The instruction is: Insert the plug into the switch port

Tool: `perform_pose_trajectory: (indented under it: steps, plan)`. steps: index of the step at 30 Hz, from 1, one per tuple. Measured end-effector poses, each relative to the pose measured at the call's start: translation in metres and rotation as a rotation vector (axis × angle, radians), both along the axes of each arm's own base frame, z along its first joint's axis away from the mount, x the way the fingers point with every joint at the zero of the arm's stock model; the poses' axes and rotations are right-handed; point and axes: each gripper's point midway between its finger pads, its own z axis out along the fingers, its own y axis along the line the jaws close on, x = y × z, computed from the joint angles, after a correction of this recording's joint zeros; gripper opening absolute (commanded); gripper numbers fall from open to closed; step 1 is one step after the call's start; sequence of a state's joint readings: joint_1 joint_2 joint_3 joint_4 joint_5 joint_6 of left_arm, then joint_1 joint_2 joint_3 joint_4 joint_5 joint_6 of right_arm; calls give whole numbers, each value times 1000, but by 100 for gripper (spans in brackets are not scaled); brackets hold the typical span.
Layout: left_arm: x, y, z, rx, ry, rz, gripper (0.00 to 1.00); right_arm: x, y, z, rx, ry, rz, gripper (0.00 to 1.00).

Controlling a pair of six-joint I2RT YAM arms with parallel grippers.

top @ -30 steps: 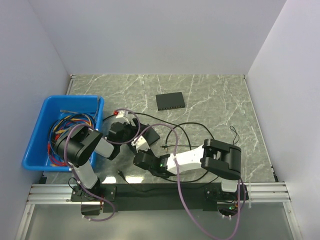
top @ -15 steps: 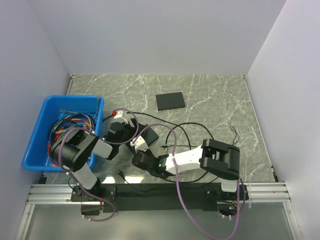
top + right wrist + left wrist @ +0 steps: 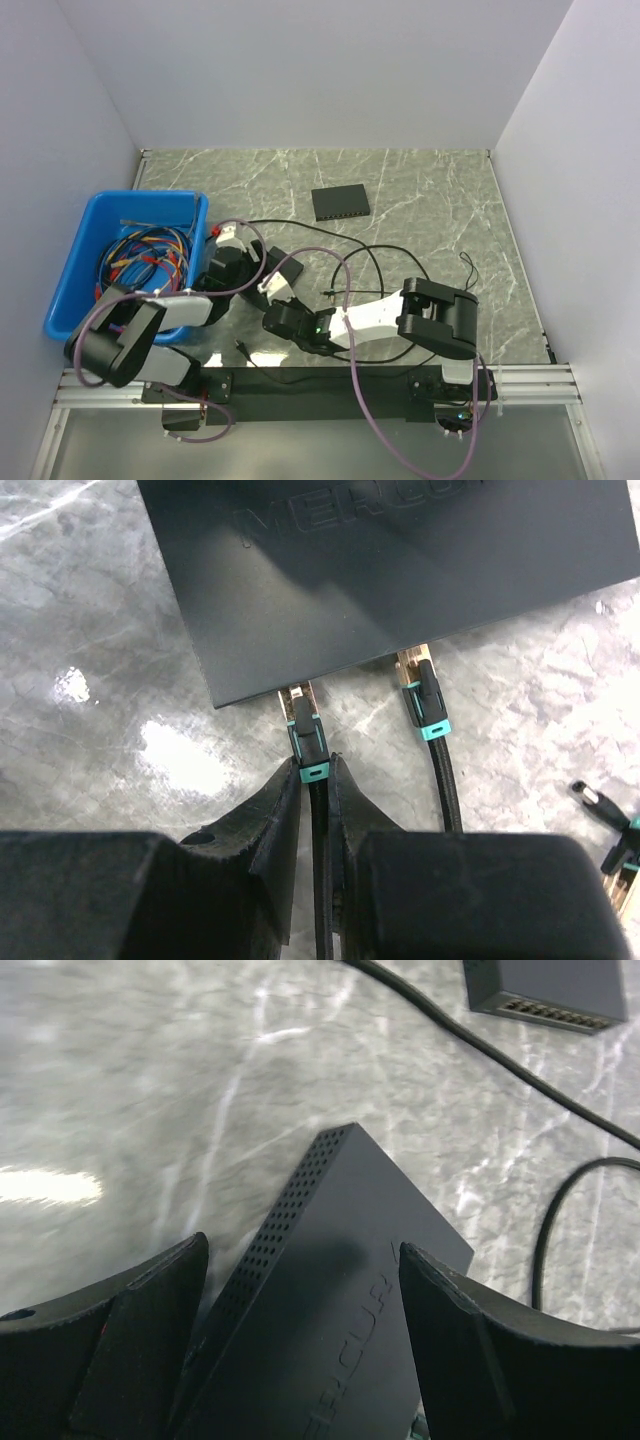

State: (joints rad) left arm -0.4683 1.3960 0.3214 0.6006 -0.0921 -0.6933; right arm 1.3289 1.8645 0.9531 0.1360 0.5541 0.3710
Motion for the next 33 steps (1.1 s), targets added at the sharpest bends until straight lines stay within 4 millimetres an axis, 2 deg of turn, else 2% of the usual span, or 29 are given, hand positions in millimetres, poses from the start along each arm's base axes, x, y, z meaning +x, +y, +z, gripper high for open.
perform_pose_trajectory:
  steps: [3, 7, 13, 17, 25, 28, 30, 31, 33]
  plan:
    - [-4, 11, 6, 29, 6, 40, 83, 1, 7, 0, -6, -6, 24, 0]
    - [-8, 23, 27, 50, -14, 88, 84, 2, 20, 1, -10, -9, 57, 0]
    - [-16, 29, 78, 28, -80, 120, 86, 6, 44, 4, 9, -24, 92, 0]
    - [-21, 51, 82, 80, -60, 209, 87, 8, 63, 9, 45, -42, 109, 0]
    - [-30, 89, 82, 150, -38, 368, 86, 12, 85, 8, 25, -74, 139, 0]
    - [-30, 105, 94, 143, -77, 449, 86, 18, 99, 15, 33, -103, 118, 0]
    - [-28, 113, 112, 121, -127, 498, 86, 20, 110, 15, 23, -109, 127, 0]
    - [-27, 114, 122, 96, -148, 510, 86, 20, 118, 13, 13, -102, 146, 0]
    - [-31, 93, 138, 44, -178, 411, 86, 30, 131, 9, -6, -91, 180, 0]
